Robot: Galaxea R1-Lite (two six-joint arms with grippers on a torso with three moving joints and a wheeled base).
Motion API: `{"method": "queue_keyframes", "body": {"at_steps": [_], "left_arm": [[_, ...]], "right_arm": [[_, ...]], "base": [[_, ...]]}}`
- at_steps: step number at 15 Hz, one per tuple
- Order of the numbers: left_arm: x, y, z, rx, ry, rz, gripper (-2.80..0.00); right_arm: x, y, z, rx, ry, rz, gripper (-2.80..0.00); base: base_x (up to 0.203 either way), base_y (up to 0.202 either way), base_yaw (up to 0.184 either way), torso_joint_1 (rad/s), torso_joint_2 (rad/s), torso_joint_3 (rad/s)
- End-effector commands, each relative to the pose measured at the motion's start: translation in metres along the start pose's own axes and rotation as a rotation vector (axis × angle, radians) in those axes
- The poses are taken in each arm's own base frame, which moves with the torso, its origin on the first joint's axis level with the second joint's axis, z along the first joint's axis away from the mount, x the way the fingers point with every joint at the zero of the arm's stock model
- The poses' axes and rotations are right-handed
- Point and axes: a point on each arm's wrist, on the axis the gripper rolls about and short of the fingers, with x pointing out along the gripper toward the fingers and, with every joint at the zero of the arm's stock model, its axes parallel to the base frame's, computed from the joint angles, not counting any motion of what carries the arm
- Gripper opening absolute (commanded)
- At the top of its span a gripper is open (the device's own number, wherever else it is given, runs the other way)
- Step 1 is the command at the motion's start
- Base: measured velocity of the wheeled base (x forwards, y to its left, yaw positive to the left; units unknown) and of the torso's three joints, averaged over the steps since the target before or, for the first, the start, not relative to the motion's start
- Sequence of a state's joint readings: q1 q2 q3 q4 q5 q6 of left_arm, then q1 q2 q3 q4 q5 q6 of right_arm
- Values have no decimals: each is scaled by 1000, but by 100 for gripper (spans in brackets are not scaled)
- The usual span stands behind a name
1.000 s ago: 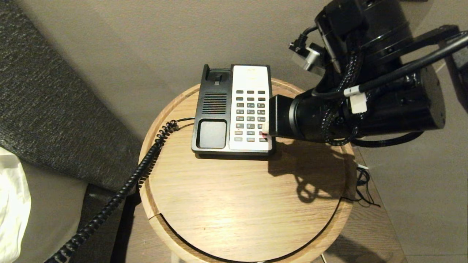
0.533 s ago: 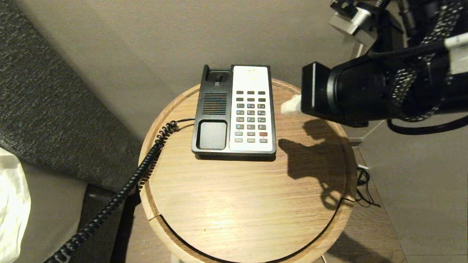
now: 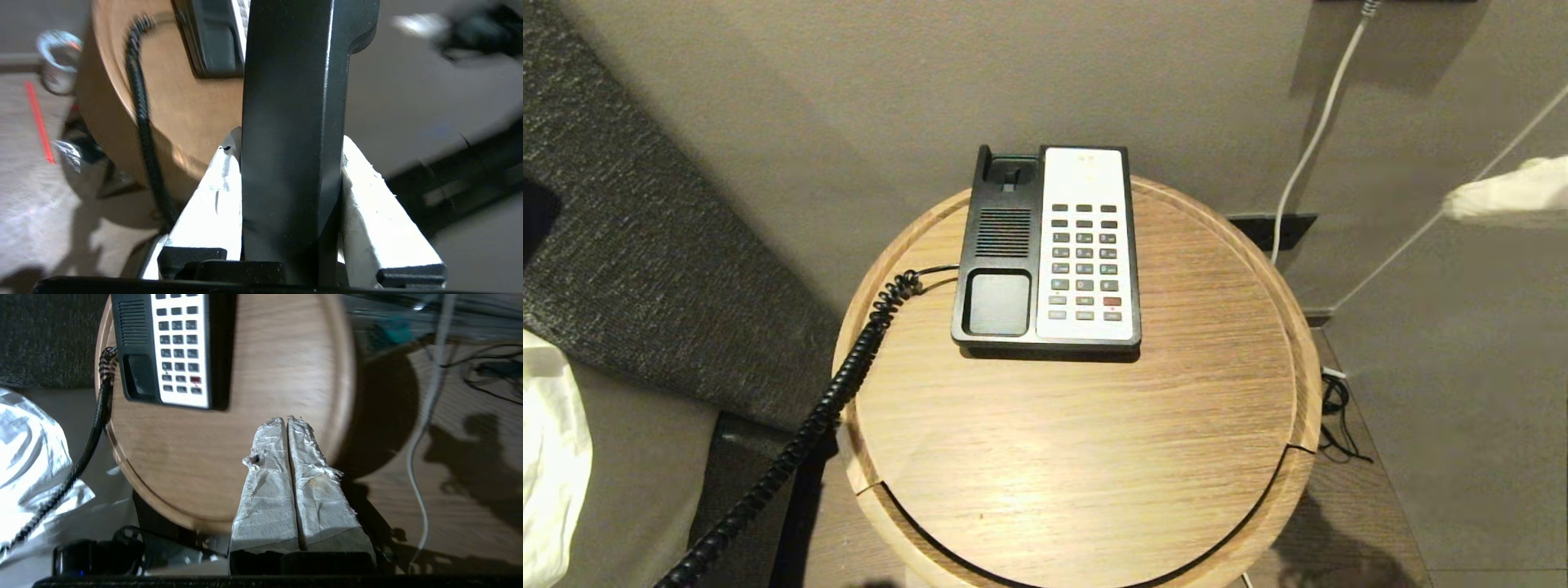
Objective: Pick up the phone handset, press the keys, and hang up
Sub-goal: Put the handset back
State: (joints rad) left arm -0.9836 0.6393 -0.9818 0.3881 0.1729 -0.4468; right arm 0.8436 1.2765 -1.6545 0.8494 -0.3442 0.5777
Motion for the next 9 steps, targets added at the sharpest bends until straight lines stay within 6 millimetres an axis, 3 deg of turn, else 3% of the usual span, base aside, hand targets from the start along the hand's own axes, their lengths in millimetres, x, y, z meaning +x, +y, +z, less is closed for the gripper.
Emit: {"method": "queue_keyframes", "body": {"at_steps": [1, 5, 9], "left_arm": [[33, -17, 23, 7, 15, 48, -280], [90, -40, 54, 63, 8, 151, -280], [162, -62, 53, 195, 68, 279, -280]], "right_arm": [[-67, -36, -10, 43, -83, 29, -280], [-125, -82, -43, 104, -133, 28, -280], [-154, -111, -71, 129, -171, 35, -280]], "base": [[0, 0, 0, 0, 0, 0], [0, 0, 0, 0, 0, 0], [0, 0, 0, 0, 0, 0]]}}
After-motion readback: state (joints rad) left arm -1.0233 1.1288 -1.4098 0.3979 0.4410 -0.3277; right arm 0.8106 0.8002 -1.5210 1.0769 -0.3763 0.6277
